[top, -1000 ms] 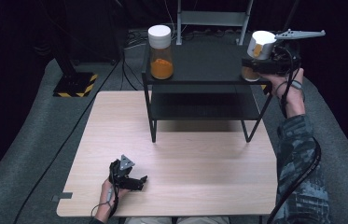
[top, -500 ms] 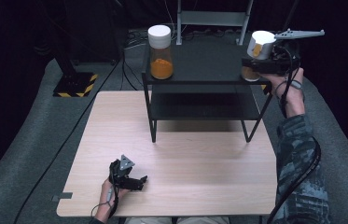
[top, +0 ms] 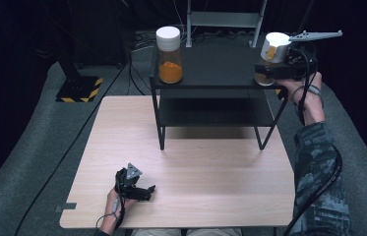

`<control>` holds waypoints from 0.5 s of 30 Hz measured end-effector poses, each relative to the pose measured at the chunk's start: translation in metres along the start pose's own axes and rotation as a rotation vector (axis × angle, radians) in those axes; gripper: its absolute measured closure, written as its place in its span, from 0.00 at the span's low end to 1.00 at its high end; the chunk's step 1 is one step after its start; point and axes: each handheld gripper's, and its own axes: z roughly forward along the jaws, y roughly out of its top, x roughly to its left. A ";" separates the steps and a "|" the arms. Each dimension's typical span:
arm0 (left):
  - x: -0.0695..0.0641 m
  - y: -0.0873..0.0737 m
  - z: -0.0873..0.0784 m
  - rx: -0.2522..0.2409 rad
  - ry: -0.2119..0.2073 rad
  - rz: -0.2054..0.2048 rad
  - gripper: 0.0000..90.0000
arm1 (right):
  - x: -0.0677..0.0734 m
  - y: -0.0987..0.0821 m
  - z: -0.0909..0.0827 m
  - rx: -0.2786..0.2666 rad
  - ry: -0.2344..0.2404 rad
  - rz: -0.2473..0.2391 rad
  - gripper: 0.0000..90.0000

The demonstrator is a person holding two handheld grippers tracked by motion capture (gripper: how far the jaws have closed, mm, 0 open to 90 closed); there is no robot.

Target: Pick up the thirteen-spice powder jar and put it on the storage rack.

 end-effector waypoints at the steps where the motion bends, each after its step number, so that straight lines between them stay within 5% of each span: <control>1: 0.000 0.000 0.000 0.000 0.000 0.000 0.01 | 0.001 0.000 -0.002 0.005 -0.001 -0.001 0.07; 9: 0.000 0.000 0.000 -0.002 0.000 -0.003 0.01 | 0.013 -0.006 -0.023 0.061 -0.026 -0.050 0.03; 15: 0.000 0.000 0.000 -0.002 0.000 -0.001 0.01 | 0.024 -0.031 -0.041 0.074 -0.033 -0.085 0.02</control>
